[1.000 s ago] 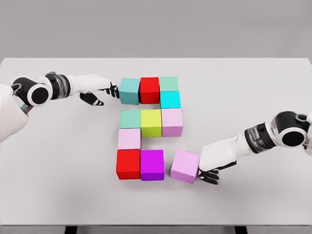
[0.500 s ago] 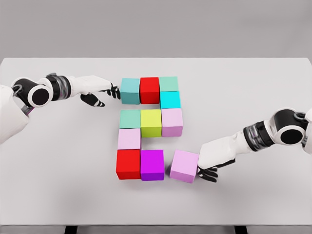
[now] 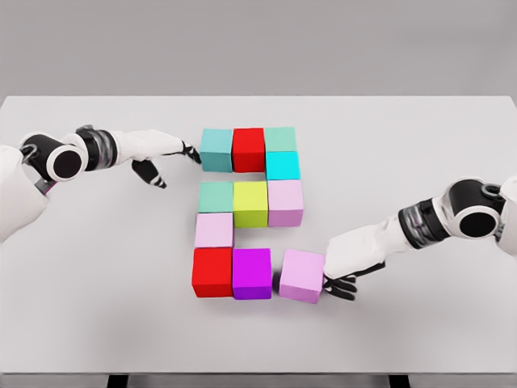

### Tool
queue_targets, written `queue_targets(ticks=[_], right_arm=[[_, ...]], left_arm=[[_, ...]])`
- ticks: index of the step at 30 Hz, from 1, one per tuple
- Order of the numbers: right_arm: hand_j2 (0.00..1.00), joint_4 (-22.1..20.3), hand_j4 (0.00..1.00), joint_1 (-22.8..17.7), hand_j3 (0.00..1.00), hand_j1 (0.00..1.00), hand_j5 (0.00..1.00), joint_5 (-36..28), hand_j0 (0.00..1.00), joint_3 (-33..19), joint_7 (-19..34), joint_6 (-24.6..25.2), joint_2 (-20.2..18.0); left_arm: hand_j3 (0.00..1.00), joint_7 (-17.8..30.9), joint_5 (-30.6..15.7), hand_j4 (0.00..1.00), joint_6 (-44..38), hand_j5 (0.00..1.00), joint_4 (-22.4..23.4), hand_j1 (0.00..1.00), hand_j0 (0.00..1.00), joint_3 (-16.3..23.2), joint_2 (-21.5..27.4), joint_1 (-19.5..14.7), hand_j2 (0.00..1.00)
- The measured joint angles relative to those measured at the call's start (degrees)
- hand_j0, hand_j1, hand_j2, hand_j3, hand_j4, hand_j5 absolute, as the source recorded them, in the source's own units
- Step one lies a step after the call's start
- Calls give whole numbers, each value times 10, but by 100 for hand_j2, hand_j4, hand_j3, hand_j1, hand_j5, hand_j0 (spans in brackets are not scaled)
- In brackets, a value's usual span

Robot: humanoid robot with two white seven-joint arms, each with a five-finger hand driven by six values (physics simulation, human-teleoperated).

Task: Assemble the squares on the desktop into the number 2

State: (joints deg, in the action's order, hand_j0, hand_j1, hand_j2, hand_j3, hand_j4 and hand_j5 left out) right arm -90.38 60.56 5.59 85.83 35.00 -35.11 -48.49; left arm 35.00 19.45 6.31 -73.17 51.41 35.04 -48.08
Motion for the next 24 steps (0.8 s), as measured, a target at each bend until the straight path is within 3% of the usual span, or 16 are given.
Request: queue_targets(ticks=[18, 21, 24], right_arm=[[12, 0, 12, -1, 12, 12, 12, 0, 12, -12, 0, 0, 11], [12, 1, 12, -1, 12, 12, 12, 0, 12, -13, 0, 0, 11], [12, 6, 12, -1, 12, 12, 12, 1, 12, -13, 0, 0, 11]], left_arm=[[100, 0, -1, 100, 2, 100, -10, 100, 100, -16, 33, 1, 100], [100, 0, -20, 100, 85, 100, -38, 100, 100, -49, 77, 35, 100], [100, 0, -60, 100, 212, 100, -52, 100, 100, -86, 129, 39, 100]])
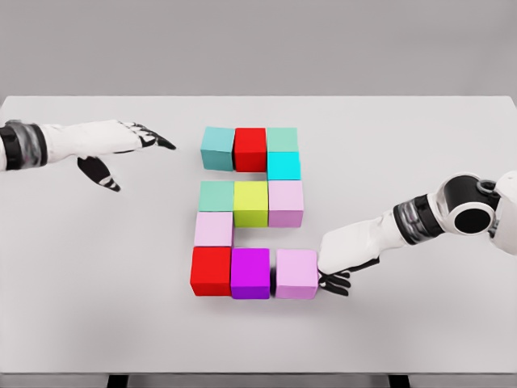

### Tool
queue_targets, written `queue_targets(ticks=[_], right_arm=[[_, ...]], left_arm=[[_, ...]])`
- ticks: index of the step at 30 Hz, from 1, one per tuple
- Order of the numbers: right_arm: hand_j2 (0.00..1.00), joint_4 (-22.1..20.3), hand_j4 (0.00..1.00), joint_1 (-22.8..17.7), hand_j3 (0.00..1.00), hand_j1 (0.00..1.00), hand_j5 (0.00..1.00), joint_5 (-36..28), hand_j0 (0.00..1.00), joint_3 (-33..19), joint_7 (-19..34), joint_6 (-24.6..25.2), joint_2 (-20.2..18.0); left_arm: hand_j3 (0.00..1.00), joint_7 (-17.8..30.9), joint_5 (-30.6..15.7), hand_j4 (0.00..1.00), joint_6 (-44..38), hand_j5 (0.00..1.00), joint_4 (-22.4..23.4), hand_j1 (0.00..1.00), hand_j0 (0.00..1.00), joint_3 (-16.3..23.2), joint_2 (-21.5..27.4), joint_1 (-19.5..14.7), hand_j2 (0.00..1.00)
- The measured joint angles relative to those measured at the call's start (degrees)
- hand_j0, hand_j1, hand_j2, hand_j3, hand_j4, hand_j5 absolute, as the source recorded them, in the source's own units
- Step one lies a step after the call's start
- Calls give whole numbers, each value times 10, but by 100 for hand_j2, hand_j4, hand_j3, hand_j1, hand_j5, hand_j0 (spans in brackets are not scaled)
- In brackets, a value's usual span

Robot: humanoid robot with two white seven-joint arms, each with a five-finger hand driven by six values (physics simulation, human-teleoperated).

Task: Assemble the squares on the desktop into the number 2

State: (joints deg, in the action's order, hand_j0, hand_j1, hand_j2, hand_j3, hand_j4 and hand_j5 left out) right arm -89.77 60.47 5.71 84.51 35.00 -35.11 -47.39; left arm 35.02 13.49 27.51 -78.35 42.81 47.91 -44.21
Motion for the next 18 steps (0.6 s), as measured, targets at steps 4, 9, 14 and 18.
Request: queue_targets(ticks=[4, 9, 14, 18], right_arm=[[12, 2, 12, -1, 12, 12, 12, 0, 12, 0, 0, 0, 1], [12, 3, 12, -1, 12, 12, 12, 0, 12, 0, 0, 0, 5], [12, 3, 12, -2, 12, 12, 12, -1, 12, 0, 0, 0, 7], [12, 4, 12, -1, 12, 12, 12, 0, 12, 0, 0, 0, 7]], left_arm=[[100, 0, -17, 100, 56, 100, -7, 100, 100, -28, 28, 19, 100], [100, 0, -22, 100, 73, 100, -15, 100, 100, -42, 36, 36, 100], [100, -2, -23, 100, 76, 100, -19, 100, 100, -45, 38, 45, 100], [100, -3, -23, 100, 76, 100, -20, 100, 100, -45, 38, 46, 100]])
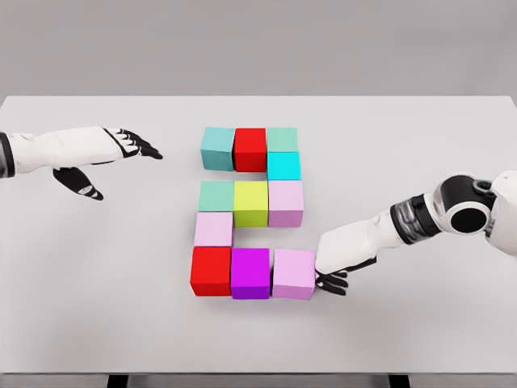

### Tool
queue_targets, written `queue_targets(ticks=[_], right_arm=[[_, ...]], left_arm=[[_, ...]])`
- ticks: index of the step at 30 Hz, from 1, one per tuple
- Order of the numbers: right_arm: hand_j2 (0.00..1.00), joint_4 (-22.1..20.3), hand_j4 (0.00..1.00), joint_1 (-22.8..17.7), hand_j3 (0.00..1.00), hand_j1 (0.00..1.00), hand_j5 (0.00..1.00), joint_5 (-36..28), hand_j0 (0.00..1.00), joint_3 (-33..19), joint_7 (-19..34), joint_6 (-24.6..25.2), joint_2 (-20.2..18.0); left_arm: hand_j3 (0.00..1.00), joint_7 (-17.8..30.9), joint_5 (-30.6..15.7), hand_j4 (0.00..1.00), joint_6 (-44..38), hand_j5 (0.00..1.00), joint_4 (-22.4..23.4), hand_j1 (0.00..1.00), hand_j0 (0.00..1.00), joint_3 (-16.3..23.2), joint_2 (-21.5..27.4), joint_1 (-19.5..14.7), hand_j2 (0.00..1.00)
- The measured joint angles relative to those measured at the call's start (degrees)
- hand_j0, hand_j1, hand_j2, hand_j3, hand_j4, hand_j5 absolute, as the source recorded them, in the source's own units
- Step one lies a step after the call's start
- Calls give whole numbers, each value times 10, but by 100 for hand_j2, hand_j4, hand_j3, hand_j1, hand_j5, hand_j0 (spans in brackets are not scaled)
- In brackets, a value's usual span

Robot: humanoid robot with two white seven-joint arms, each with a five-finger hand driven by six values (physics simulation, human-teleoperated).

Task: Assemble the squares on the desktop into the number 2

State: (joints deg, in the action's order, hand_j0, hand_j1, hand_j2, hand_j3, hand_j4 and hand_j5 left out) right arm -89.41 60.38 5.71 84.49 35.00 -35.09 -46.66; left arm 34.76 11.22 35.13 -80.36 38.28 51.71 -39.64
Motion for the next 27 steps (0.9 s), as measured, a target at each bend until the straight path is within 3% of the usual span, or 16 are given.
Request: queue_targets(ticks=[17, 24, 27], right_arm=[[13, 4, 13, 1, 13, 13, 13, 1, 13, 0, 0, 0, 0], [13, 39, 13, 2, 13, 13, 13, 5, 13, -3, 0, 0, -6], [17, 68, 17, 1, 17, 17, 17, 7, 17, -39, 0, 0, -27]], left_arm=[[100, -5, -1, 100, 0, 100, 0, 100, 100, 0, 1, 2, 100], [100, -8, -1, 100, 0, 100, 1, 100, 100, 0, 1, 2, 100], [100, -8, 0, 100, 0, 100, 1, 100, 100, 0, 1, 2, 100]])
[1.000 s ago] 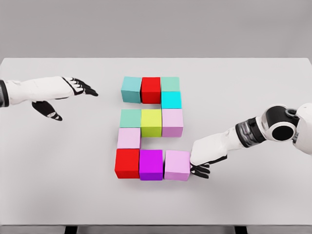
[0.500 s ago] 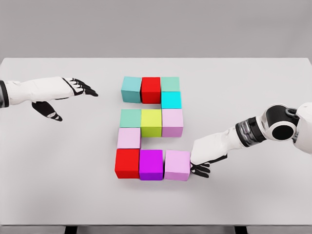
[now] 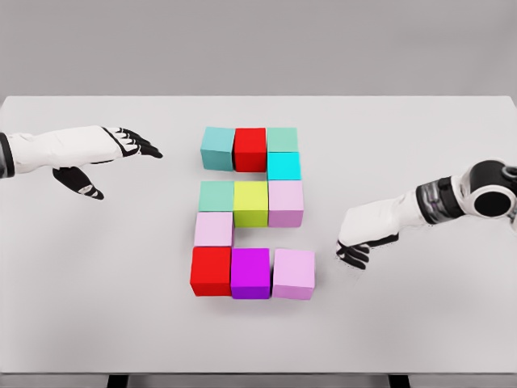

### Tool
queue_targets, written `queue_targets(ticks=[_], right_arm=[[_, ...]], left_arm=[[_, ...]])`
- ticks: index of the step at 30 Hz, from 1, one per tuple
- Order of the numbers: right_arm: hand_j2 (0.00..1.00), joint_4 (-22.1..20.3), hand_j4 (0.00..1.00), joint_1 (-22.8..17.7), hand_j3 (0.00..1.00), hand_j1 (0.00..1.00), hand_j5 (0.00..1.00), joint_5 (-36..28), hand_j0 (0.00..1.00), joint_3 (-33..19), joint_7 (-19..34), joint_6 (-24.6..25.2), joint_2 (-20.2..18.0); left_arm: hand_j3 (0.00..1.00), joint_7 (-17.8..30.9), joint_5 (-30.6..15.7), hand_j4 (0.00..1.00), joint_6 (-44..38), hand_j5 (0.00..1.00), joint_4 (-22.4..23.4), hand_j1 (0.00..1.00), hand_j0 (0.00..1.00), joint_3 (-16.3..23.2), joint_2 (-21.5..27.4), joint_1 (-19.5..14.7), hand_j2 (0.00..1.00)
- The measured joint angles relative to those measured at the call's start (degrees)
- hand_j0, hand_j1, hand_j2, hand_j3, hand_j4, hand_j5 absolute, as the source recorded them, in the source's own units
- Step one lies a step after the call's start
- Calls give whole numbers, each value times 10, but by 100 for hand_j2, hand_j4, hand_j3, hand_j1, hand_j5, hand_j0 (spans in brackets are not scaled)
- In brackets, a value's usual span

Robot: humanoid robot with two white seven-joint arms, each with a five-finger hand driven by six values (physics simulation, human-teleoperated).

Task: Assemble the squares on the desktop into the number 2

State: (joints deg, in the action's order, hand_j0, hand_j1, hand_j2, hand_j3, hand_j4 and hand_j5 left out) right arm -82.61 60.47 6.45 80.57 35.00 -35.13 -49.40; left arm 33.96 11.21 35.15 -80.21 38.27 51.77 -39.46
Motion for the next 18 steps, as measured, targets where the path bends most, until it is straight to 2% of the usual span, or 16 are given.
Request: queue_targets(ticks=[3, 4, 5, 12, 18], right_arm=[[22, 9, 22, 1, 22, 22, 22, 0, 22, -55, 0, 0, -27], [45, 10, 45, 0, 45, 45, 45, 0, 45, -71, 0, 0, -34], [100, 11, 100, 0, 100, 100, 100, 0, 100, -84, 0, 0, -40], [100, 13, 100, -9, 100, 100, 100, 0, 100, -137, 0, 0, -74], [100, 25, 100, -21, 100, 100, 100, 0, 100, -167, 0, 0, -82]], left_arm=[[100, 0, 0, 100, 0, 100, 1, 100, 100, 0, 0, 0, 100], [100, 0, 0, 100, 0, 100, 2, 100, 100, 0, 0, 0, 100], [100, 0, 0, 100, 0, 100, 2, 100, 100, 0, 0, 0, 100], [100, 0, 0, 100, 0, 100, 2, 100, 100, 0, 0, 6, 100], [100, 0, 1, 100, 0, 100, 2, 100, 100, 0, 0, 6, 100]])
